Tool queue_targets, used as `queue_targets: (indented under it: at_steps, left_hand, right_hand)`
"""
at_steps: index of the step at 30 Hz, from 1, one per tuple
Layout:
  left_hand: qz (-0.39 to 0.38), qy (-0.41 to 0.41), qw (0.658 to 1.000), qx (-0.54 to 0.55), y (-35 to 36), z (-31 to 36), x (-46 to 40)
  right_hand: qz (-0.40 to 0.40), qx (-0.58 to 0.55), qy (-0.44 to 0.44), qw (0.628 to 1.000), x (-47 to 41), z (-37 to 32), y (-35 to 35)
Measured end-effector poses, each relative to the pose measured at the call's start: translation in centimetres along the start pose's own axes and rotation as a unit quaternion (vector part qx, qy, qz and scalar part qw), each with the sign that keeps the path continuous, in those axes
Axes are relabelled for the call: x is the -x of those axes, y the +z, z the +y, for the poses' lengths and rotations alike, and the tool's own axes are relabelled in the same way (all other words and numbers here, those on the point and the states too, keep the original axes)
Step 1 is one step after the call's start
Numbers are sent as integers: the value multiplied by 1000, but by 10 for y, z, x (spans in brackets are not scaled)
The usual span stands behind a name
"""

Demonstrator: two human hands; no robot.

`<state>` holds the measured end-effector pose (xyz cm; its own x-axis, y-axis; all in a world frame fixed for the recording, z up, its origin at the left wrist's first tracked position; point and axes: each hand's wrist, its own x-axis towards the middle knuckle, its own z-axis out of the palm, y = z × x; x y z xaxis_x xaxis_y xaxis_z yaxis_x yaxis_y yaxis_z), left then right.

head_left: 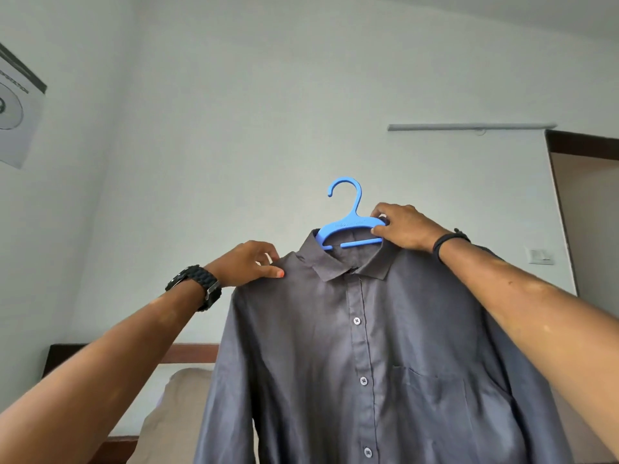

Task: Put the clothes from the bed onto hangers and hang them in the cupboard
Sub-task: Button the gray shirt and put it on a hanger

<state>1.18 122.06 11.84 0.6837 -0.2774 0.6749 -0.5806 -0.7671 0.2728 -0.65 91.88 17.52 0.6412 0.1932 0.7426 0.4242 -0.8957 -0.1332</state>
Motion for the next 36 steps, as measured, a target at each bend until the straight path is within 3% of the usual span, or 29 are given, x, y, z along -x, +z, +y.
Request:
queue_targets:
  at_steps: [1,3,5,6,7,8,9,10,11,12,13,14,16,18,19,21,26,29,33,36]
  left_hand:
    - [-19,-8,1000,-20,0,1,-2]
    - [-118,-59,991,-17,-3,7,-1]
    - [-288,-144,943,80,-14,13,4]
    - [-328,-161,923,119,-19,14,4]
    - [-311,-148,931,119,-22,16,1]
    - [-231,-115,962,84,-20,19,-5]
    - [-94,-75,993,11,-16,22,-13]
    - [70,-40,992,-93,-10,25,-21]
    - [200,-15,962,-184,-4,29,-27]
    - [267,10,938,-221,-1,32,-31]
    - [261,22,941,-215,-1,32,-35]
    - [193,22,962,-193,-4,29,-37]
    - [-48,-16,991,-127,-15,29,-37]
    - [-252,-111,961,-8,-21,35,-31]
    - [-295,-142,945,25,-22,40,-28]
    - [-275,-143,951,9,-24,47,-26]
    - [-100,-66,991,61,-5,79,-30]
    - [-62,-32,990,123,3,103,-36]
    - [23,13,998,52,6,113,-39]
    - [73,43,996,26,15,119,-36]
  right_hand:
    - [-37,4,7,999,1,-2,-2]
    - [-185,-117,45,975,6,-2,-11]
    - [-320,-263,86,906,10,4,-20]
    - [-325,-277,81,900,10,8,-20]
    - [-281,-256,62,923,7,11,-18]
    - [-180,-197,29,963,2,13,-14]
    - [-44,-130,-13,990,-4,13,-7]
    - [62,-102,-44,992,-9,11,-3]
    - [94,-121,-54,987,-13,9,-1]
    - [60,-187,-40,980,-15,8,-5]
    - [-30,-267,-4,963,-15,10,-12]
    - [-140,-313,44,938,-13,13,-20]
    - [-288,-303,101,903,-6,22,-31]
    - [-314,-266,113,904,0,28,-31]
    - [-297,-258,110,913,2,28,-28]
    - [-234,-270,92,930,4,30,-22]
    - [-108,-253,13,961,7,17,-17]
    - [-86,-239,-21,967,9,0,-17]
    - [-69,-237,-34,968,17,-9,-25]
    - [-122,-315,3,941,30,-3,-36]
